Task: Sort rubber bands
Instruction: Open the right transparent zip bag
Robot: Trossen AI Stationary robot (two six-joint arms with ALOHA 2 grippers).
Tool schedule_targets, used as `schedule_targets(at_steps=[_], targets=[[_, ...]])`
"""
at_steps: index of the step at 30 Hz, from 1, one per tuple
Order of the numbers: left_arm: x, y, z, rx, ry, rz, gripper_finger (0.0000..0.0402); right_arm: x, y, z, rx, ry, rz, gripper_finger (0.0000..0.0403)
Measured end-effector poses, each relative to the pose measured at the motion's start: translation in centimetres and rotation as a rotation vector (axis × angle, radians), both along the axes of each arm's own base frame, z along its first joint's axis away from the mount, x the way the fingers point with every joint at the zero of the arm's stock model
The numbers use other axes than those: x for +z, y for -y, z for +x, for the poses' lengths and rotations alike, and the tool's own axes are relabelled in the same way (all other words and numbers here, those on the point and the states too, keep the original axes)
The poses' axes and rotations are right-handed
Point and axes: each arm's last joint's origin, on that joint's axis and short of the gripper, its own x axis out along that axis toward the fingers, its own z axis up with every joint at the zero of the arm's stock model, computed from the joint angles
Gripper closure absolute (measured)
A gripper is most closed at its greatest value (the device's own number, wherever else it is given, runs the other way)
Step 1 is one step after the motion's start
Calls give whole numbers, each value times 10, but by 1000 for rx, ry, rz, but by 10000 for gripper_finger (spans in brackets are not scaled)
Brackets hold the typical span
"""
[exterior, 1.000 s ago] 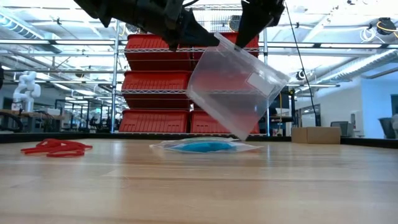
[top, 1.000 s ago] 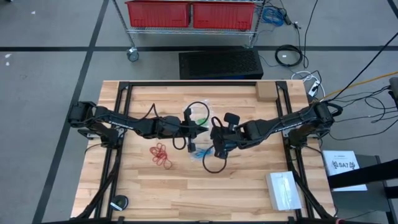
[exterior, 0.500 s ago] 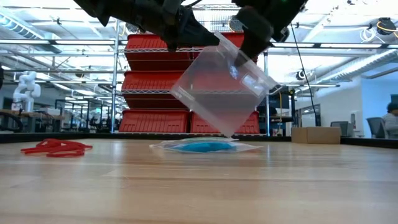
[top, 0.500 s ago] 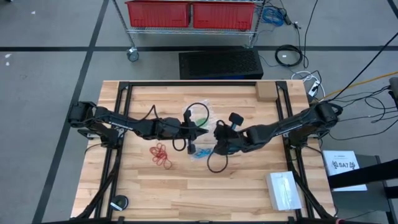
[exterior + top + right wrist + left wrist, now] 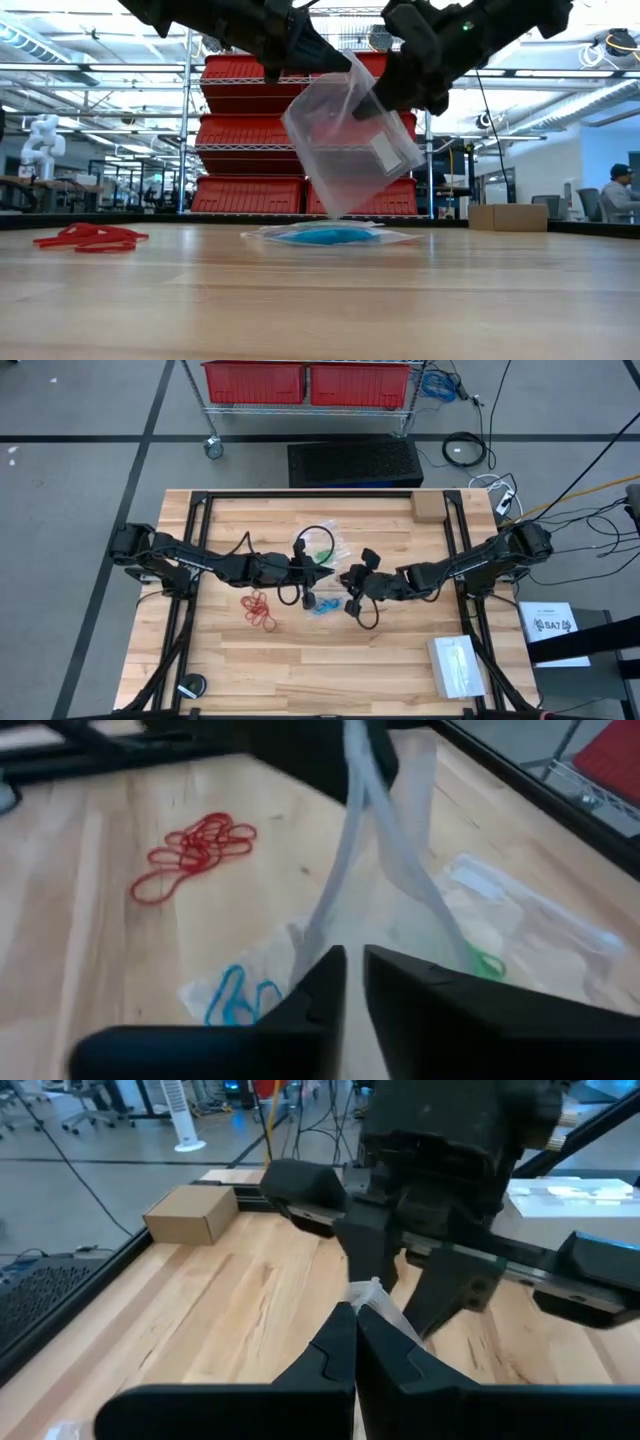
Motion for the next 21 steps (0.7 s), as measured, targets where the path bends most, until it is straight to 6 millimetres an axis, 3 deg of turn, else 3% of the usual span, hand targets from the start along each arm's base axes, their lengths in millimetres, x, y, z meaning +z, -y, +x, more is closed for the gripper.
schedule_targets(at_steps=[7, 11, 16, 21], targets=[[0, 7, -1, 3, -2, 5, 401, 4, 9, 2, -47, 19, 20, 257], [-2, 10, -2, 13, -18, -13, 401, 12, 10, -1, -32, 29, -6, 225], [-21, 10, -11, 104, -19, -40, 401, 16, 14, -3, -19, 29, -38, 237], [-24, 13, -16, 94, 93, -74, 401, 4, 23, 6, 7, 0, -4, 306]])
